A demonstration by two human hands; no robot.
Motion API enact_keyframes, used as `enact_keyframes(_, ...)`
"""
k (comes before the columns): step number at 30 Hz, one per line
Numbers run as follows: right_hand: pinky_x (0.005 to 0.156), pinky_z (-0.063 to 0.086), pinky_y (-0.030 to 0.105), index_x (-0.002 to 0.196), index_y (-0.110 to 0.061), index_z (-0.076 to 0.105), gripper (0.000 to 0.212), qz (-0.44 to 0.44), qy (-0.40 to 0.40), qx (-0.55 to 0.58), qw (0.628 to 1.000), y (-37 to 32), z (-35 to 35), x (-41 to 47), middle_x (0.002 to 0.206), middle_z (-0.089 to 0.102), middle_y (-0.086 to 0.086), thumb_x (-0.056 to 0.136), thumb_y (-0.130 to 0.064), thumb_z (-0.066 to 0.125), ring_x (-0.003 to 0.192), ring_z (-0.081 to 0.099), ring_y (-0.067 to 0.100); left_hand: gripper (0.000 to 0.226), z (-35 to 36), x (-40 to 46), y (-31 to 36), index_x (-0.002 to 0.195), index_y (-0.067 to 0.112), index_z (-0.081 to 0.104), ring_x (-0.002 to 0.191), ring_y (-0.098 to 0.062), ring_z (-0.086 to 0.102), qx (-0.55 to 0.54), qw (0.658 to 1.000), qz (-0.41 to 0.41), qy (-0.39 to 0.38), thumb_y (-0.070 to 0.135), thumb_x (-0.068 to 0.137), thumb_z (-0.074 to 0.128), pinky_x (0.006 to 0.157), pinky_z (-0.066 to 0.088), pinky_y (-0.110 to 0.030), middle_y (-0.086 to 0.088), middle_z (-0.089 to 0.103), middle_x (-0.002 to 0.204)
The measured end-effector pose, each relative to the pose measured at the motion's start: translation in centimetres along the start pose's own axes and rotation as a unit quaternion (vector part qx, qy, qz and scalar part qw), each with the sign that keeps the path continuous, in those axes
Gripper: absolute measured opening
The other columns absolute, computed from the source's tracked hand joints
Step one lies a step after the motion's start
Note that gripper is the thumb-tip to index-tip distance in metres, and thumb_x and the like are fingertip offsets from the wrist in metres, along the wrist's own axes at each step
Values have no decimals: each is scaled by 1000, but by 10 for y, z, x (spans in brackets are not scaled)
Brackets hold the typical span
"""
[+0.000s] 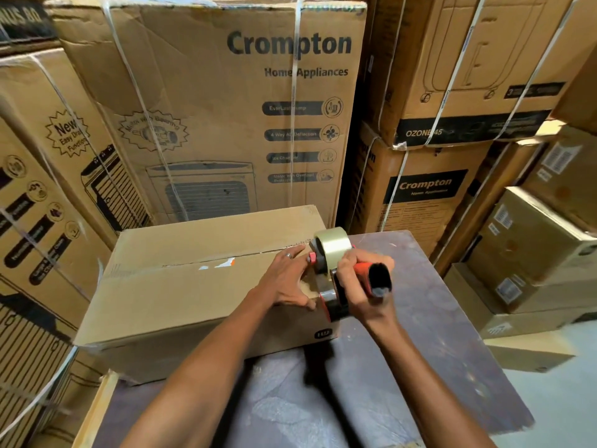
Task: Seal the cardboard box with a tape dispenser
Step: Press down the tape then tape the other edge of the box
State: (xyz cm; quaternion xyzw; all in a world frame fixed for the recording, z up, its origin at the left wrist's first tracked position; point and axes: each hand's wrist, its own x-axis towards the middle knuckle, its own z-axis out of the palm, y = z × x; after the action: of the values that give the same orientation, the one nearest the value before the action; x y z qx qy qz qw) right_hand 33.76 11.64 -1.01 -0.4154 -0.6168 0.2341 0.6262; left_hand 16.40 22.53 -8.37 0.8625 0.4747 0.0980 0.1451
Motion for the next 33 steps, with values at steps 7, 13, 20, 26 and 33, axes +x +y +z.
enact_keyframes(7, 43, 37, 53, 54, 5, 47, 43, 13, -5, 37, 999, -5, -1, 14, 51, 45, 23, 86, -20, 58, 46, 45, 42, 119, 2, 0, -1, 155, 24, 31, 152, -21, 16, 26, 1000, 5, -9, 64, 55, 81, 125, 10, -37, -8, 31, 162)
enact_keyframes(13, 49, 41, 34, 50, -18, 52, 32, 71, 0, 122, 990, -7, -35, -6, 50, 45, 11, 80, -23, 61, 45, 47, 23, 112, -4, -2, -4, 157, 37, 28, 153, -23, 11, 28, 999, 36, -29, 55, 62, 84, 124, 10, -40, 11, 16, 168)
enact_keyframes(20, 51, 34, 30, 46, -23, 47, 28, 126, 11, 253, 959, -5, -53, 8, 44, 38, -3, 72, -21, 57, 41, 33, 16, 112, -3, -4, 0, 159, 41, 14, 155, -25, 2, 75, 995, 52, -37, 63, 68, 75, 125, 4, -47, 11, 4, 169)
enact_keyframes(26, 47, 30, 30, 45, -21, 45, 33, 110, 18, 220, 969, 1, -70, 13, 44, 38, -1, 76, -11, 53, 40, 33, 16, 96, -1, -12, 12, 159, 45, 10, 155, -29, 4, 153, 983, 89, -52, 58, 82, 66, 124, 2, -50, 6, 1, 170)
enact_keyframes(33, 49, 44, 36, 59, -18, 48, 36, 135, 56, 51, 988, 31, -85, 17, 47, 48, -4, 90, -9, 62, 42, 51, 20, 83, 2, -23, 24, 153, 56, -6, 154, -39, 3, 237, 961, 129, -66, 44, 91, 47, 116, 11, -70, -3, -5, 170)
